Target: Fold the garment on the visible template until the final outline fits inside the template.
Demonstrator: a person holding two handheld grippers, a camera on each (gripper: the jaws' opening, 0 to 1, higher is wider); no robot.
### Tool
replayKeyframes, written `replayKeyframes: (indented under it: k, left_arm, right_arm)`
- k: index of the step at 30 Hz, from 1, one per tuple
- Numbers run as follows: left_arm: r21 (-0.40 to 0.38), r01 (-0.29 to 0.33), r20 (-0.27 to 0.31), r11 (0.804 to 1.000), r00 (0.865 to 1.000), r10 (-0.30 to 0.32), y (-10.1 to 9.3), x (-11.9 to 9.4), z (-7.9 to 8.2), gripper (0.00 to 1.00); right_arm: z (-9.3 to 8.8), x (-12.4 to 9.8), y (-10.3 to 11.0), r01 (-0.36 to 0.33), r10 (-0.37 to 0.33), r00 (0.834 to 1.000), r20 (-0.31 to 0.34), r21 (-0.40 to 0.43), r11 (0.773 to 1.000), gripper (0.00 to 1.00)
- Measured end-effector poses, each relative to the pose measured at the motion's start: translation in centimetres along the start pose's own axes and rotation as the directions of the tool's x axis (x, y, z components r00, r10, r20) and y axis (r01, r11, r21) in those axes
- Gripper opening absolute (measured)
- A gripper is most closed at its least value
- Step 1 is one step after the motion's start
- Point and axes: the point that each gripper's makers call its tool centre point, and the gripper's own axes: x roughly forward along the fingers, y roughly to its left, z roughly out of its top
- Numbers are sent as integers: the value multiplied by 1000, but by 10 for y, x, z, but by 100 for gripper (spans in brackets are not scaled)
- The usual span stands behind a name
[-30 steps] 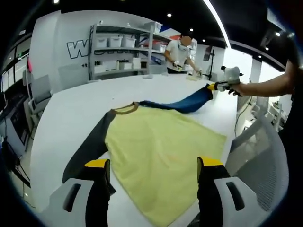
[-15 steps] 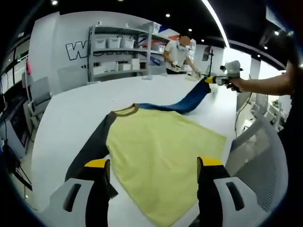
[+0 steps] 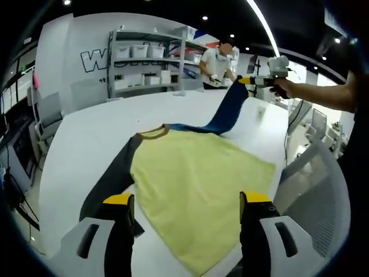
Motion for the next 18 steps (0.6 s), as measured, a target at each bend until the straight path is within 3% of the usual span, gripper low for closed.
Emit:
replayKeyframes:
  k: [7,18]
  left_arm:
    - [4,4,-1,1000,1000,-4,0,-1,-1,76]
    - [13,13,-9,1000,1000,-12,-1,-3,-3,76]
  right_arm:
    - [35,12,25,-59,58,997,58,12,998,0]
    - [53,36,66,-135,133,988,80,15,991,0]
